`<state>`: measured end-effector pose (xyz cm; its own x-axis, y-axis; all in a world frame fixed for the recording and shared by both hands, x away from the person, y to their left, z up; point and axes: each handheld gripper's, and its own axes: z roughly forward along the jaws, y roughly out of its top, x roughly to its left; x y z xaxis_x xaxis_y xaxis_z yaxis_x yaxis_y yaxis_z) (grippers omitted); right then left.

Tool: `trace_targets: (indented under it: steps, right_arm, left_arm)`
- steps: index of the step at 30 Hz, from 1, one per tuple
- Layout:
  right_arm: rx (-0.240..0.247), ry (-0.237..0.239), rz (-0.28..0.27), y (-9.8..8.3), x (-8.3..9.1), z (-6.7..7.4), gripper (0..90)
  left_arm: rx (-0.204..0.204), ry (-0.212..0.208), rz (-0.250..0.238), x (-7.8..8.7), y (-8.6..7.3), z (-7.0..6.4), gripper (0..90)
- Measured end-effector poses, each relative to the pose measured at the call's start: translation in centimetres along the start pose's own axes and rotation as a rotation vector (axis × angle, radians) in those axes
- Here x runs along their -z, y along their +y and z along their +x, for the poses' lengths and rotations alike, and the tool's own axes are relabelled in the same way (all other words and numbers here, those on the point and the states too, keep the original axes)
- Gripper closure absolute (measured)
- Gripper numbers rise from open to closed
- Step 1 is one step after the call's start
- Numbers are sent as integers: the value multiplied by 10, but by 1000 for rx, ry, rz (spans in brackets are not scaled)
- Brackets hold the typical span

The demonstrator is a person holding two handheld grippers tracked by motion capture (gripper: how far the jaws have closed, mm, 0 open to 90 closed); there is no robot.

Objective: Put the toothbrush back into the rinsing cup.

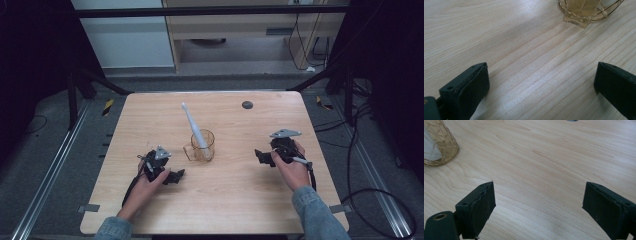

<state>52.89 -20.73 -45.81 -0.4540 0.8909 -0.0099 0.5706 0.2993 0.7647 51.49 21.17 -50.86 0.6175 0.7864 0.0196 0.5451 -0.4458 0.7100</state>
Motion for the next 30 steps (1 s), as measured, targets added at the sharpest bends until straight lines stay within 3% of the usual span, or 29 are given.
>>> trace_targets:
  steps: [6, 14, 26, 30]
  right_arm:
    - [-11, -10, 18, -3, -8, -6, 120]
    - [-66, -11, 12, -6, -22, -14, 124]
    - [-95, -47, 16, -9, -36, -23, 133]
    - [-134, -76, -2, -10, -40, -30, 142]
  left_arm:
    - [0, 0, 0, 0, 0, 0, 0]
    - [0, 0, 0, 0, 0, 0, 0]
    - [1, 0, -1, 0, 0, 0, 0]
    - [-1, 0, 1, 0, 0, 0, 0]
